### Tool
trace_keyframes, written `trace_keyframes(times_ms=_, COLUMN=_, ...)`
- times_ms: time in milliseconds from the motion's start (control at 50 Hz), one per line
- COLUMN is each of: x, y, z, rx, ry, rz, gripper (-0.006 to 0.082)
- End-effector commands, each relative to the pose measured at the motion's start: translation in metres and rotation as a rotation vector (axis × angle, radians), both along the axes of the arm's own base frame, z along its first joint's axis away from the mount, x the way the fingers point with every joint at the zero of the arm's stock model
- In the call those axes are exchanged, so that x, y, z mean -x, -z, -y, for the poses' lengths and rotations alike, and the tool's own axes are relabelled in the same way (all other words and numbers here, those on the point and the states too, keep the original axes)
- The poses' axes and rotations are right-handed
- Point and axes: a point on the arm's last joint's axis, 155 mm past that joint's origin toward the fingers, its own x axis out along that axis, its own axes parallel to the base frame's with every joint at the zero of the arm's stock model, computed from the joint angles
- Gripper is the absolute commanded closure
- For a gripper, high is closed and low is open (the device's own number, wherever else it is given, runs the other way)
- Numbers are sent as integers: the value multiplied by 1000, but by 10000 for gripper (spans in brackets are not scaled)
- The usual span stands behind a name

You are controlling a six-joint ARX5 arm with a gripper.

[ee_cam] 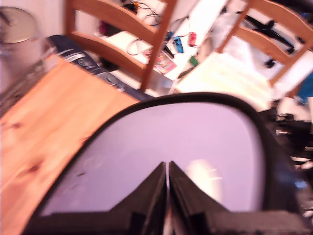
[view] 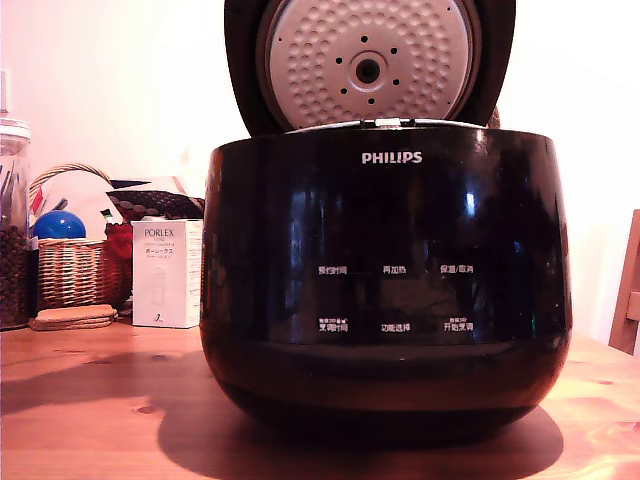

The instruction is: Close the rice cooker by pressing the lid down with medium force

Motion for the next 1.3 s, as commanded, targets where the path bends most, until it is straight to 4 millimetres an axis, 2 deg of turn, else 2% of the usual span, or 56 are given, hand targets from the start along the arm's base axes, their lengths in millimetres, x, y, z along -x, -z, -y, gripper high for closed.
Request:
trace_keyframes(times_ms=0, x=2, y=23, z=3, rx=-27, ry=3, rz=-38, gripper=787)
trace_keyframes(times_ms=300, x=-14, y=36, z=-3, rx=24, ry=-167, rz=27, gripper=787)
trace_keyframes(times_ms=320, x=-11, y=38, z=-6, rx=45, ry=-241, rz=98, gripper=787)
trace_keyframes(times_ms=360, x=-10, y=40, z=-6, rx=46, ry=-247, rz=111, gripper=787)
trace_keyframes(times_ms=560, x=-8, y=57, z=-6, rx=54, ry=-295, rz=101, gripper=787)
trace_keyframes(times_ms=1020, x=-2, y=57, z=-10, rx=106, ry=-348, rz=173, gripper=787)
trace_keyframes(times_ms=1280, x=12, y=70, z=-17, rx=124, ry=-358, rz=169, gripper=787)
